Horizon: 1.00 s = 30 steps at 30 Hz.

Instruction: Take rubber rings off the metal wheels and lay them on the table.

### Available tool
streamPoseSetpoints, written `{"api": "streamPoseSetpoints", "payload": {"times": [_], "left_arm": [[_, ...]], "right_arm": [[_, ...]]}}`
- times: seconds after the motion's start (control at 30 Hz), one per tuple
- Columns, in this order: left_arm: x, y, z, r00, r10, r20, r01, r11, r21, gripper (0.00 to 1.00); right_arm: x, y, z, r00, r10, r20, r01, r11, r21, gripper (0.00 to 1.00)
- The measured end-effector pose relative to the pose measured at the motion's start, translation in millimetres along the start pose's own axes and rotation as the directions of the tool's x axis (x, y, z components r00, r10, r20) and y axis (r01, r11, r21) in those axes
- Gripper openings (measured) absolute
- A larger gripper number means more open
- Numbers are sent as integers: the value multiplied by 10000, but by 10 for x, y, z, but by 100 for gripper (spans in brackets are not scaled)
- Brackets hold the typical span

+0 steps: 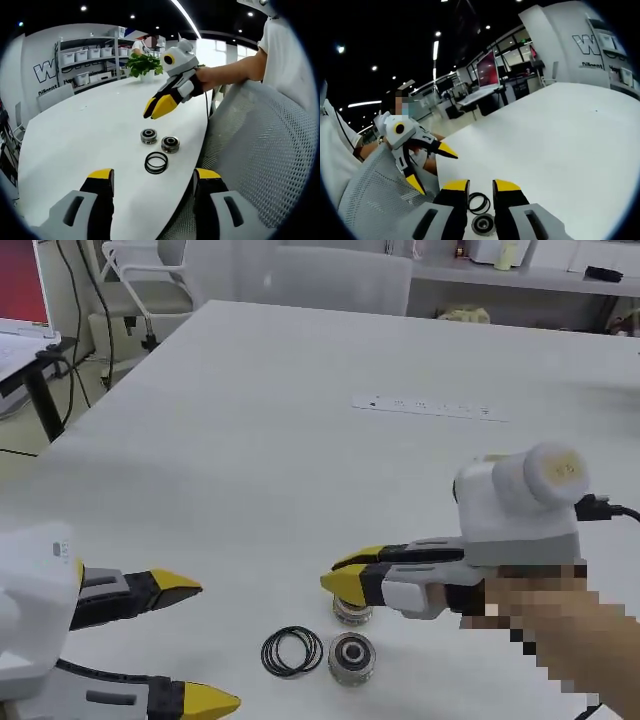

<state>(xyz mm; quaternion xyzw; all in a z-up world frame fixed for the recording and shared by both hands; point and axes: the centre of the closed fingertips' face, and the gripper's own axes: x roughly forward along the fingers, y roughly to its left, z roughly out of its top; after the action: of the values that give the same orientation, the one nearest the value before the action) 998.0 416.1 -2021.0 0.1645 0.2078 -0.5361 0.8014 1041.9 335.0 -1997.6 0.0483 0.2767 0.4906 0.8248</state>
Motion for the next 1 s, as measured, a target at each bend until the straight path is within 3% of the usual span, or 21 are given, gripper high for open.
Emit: {"api": "streamPoseSetpoints", "payload": {"times": [0.3,0.53,0.7,0.8,0.87,1.0], "left_arm": [[4,-17,21,9998,-125,173,130,9996,-247,67],[0,-79,103,9974,-490,530,511,9979,-396,77],[-10,-103,124,9964,-650,553,691,9947,-756,87],[-52,-189,226,9923,-996,743,1032,9936,-461,90],[-77,-204,271,9913,-1031,817,1070,9932,-451,91],[-128,-211,366,9889,-997,1098,1064,9927,-570,94]], "right_arm": [[-240,-73,251,9963,-99,856,124,9995,-289,36],[-427,-137,280,9945,-336,989,382,9983,-446,64],[-596,-168,307,9921,-750,1006,834,9932,-817,73],[-711,-173,328,9892,-925,1141,1040,9897,-987,79],[-784,-189,326,9853,-1162,1249,1325,9824,-1317,84],[-896,-153,251,9855,-1175,1226,1358,9787,-1538,94]]}}
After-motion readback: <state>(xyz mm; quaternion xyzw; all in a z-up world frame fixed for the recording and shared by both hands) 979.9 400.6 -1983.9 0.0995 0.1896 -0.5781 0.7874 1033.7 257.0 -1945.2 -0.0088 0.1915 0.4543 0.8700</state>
